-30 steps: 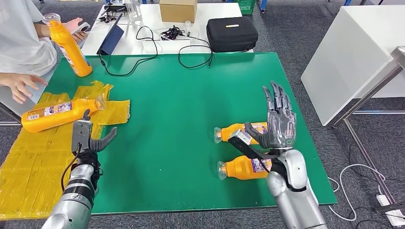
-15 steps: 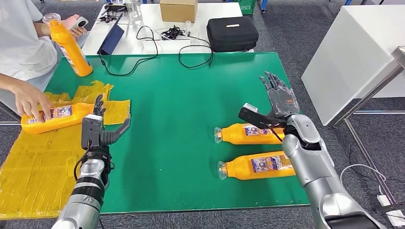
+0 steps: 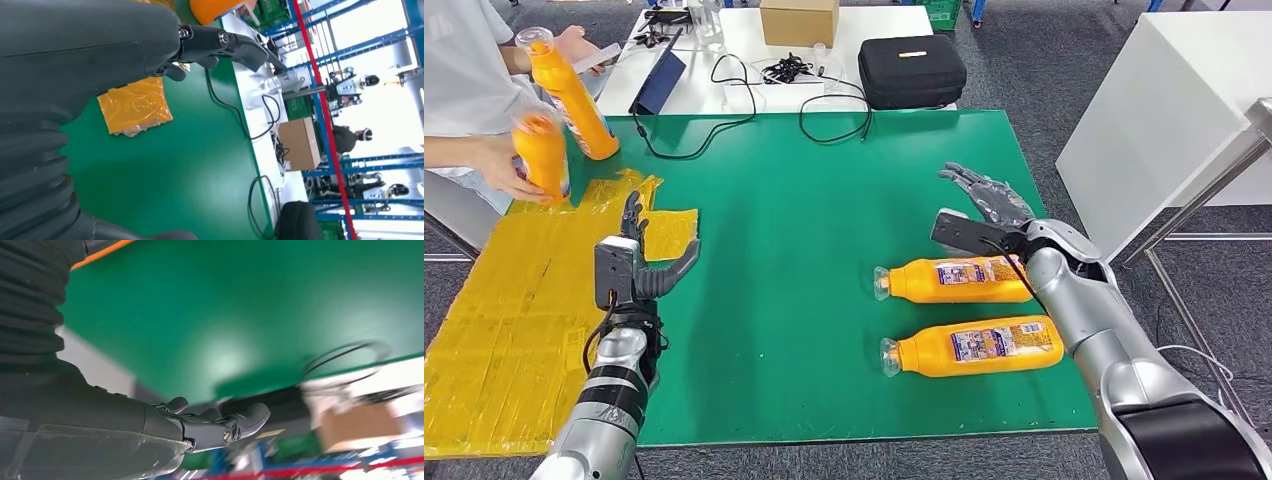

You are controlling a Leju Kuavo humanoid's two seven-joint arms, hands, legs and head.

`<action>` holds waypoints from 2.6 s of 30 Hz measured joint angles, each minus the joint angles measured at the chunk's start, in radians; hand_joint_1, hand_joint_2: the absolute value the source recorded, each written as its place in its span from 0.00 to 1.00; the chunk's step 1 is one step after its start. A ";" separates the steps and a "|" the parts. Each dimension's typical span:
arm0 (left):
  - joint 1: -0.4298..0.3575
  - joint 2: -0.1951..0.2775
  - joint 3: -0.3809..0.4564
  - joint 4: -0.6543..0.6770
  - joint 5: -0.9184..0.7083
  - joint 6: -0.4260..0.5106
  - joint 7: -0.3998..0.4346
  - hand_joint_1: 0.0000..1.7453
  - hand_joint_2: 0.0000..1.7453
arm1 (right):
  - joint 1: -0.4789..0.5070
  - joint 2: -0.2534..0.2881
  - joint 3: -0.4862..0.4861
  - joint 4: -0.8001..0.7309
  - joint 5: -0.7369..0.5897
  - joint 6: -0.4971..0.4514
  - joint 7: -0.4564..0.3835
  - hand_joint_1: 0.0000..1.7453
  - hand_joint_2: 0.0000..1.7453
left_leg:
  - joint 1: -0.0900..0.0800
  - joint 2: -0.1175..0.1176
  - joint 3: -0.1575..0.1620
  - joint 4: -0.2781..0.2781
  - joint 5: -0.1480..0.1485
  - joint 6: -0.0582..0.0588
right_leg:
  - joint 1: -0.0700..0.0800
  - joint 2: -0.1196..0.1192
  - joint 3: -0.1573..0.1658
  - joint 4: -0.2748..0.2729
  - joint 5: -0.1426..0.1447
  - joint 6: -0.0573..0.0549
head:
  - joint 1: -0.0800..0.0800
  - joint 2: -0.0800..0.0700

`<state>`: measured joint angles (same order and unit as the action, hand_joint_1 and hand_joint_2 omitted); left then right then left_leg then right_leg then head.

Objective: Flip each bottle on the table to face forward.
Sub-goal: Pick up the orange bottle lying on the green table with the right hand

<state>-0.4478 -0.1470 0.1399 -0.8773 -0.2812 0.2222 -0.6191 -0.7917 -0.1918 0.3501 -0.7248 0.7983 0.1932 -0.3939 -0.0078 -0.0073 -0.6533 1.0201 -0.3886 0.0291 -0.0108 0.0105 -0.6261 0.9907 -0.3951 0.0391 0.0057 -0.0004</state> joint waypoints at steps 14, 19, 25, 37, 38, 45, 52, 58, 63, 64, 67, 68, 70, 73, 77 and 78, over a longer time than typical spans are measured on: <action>-0.026 0.010 -0.008 0.061 0.045 0.012 -0.029 0.00 1.00 | 0.003 -0.151 0.102 -0.005 -0.371 0.172 -0.105 0.00 1.00 | 0.000 -0.001 -0.001 0.000 0.000 0.001 | 0.000 -0.001 0.000 0.000 0.000 0.000 | 0.000 0.000; -0.027 0.019 -0.008 0.069 0.053 0.013 -0.028 0.00 1.00 | 0.043 -0.221 0.121 -0.032 -0.392 0.166 -0.104 0.00 1.00 | 0.000 -0.001 -0.001 0.000 0.000 0.001 | 0.000 -0.001 0.000 0.000 0.000 0.000 | 0.000 0.000; -0.028 0.024 -0.008 0.077 0.056 0.014 -0.028 0.00 1.00 | 0.089 -0.290 0.137 -0.075 -0.406 0.153 -0.092 0.00 1.00 | 0.000 -0.002 -0.001 0.000 0.000 0.001 | 0.000 -0.002 0.000 0.000 0.000 0.000 | 0.000 0.000; -0.027 0.027 -0.008 0.078 0.058 0.011 -0.019 0.00 1.00 | 0.167 -0.328 0.145 -0.103 -0.330 0.052 -0.038 0.00 1.00 | 0.000 -0.002 -0.001 0.000 0.000 0.001 | 0.000 -0.002 0.000 0.000 0.000 0.000 | 0.000 0.000; -0.027 0.027 -0.008 0.078 0.058 0.010 -0.019 0.00 1.00 | 0.168 -0.328 0.146 -0.102 -0.328 0.051 -0.038 0.00 1.00 | 0.000 -0.002 -0.001 0.000 0.000 0.001 | 0.000 -0.002 0.000 0.000 0.000 0.000 | 0.000 0.000; -0.037 0.026 -0.009 0.089 0.058 0.007 -0.017 0.00 1.00 | 0.155 -0.309 0.165 -0.074 -0.279 0.059 -0.027 0.00 1.00 | 0.000 -0.002 -0.001 0.000 0.000 0.001 | 0.000 -0.002 0.000 0.000 0.000 0.000 | 0.000 0.000; -0.057 0.022 -0.018 0.112 0.063 0.008 -0.015 0.00 1.00 | 0.099 -0.243 0.222 0.021 -0.236 0.037 -0.003 0.00 1.00 | 0.000 -0.001 -0.001 0.000 0.001 0.001 | 0.000 -0.002 0.000 0.000 0.000 0.000 | 0.000 0.000; -0.060 0.021 -0.020 0.122 0.065 0.007 -0.015 0.00 1.00 | 0.081 -0.204 0.247 0.068 -0.226 0.027 0.003 0.00 1.00 | 0.000 -0.002 -0.001 0.000 0.001 0.001 | 0.000 -0.002 0.000 0.000 0.000 0.000 | 0.000 0.000; -0.066 0.017 -0.025 0.133 0.068 0.005 -0.015 0.00 1.00 | 0.059 -0.165 0.272 0.121 -0.199 0.007 0.020 0.00 1.00 | 0.000 -0.002 -0.001 0.000 0.001 0.001 | 0.000 -0.002 0.000 0.000 0.000 0.000 | 0.000 0.000; -0.066 0.016 -0.026 0.135 0.070 0.005 -0.014 0.00 1.00 | 0.055 -0.155 0.278 0.132 -0.191 0.000 0.030 0.00 1.00 | 0.000 -0.002 -0.001 0.000 0.001 0.001 | 0.000 -0.002 0.000 0.000 0.000 0.000 | 0.000 0.000; -0.067 0.012 -0.028 0.141 0.071 0.004 -0.013 0.00 1.00 | 0.047 -0.125 0.297 0.165 -0.160 -0.029 0.071 0.02 1.00 | 0.000 -0.002 -0.001 0.000 0.001 0.001 | 0.000 -0.002 0.000 0.000 0.000 0.000 | 0.000 0.000; -0.067 0.010 -0.028 0.142 0.071 0.004 -0.012 0.00 1.00 | 0.046 -0.116 0.304 0.176 -0.149 -0.040 0.085 0.04 1.00 | 0.000 -0.002 -0.001 0.000 0.001 0.001 | 0.000 -0.002 0.000 0.000 0.000 0.000 | 0.000 0.000; -0.067 0.008 -0.030 0.146 0.072 0.004 -0.010 0.00 1.00 | 0.042 -0.099 0.317 0.198 -0.123 -0.057 0.115 0.14 1.00 | 0.000 -0.002 -0.001 0.000 0.001 0.001 | 0.000 -0.002 0.000 0.000 0.000 0.000 | 0.000 0.000; -0.068 0.004 -0.032 0.149 0.072 0.005 -0.002 0.00 1.00 | 0.031 -0.074 0.345 0.230 -0.065 -0.087 0.192 0.43 1.00 | 0.000 -0.001 -0.001 0.000 0.001 0.001 | 0.000 -0.002 0.000 0.000 0.000 0.000 | 0.000 0.000; -0.067 -0.002 -0.033 0.149 0.066 0.010 0.018 0.00 1.00 | 0.021 -0.034 0.389 0.268 0.038 -0.159 0.373 0.78 1.00 | 0.000 -0.001 0.000 0.000 0.001 0.001 | 0.000 -0.002 0.001 0.000 0.000 0.000 | 0.000 0.000; -0.066 -0.004 -0.033 0.149 0.064 0.011 0.023 0.00 1.00 | 0.019 -0.025 0.396 0.277 0.057 -0.173 0.407 0.79 1.00 | 0.000 -0.001 0.000 0.000 0.001 0.001 | 0.000 -0.002 0.001 0.000 0.000 0.000 | 0.000 0.000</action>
<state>-0.5137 -0.1514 0.1066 -0.7284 -0.2174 0.2328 -0.5962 -0.7723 -0.2164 0.7460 -0.4474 0.8555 0.0200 0.0130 -0.0079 -0.0084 -0.6529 1.0202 -0.3878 0.0303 -0.0108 0.0089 -0.6252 0.9906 -0.3950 0.0395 0.0057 -0.0004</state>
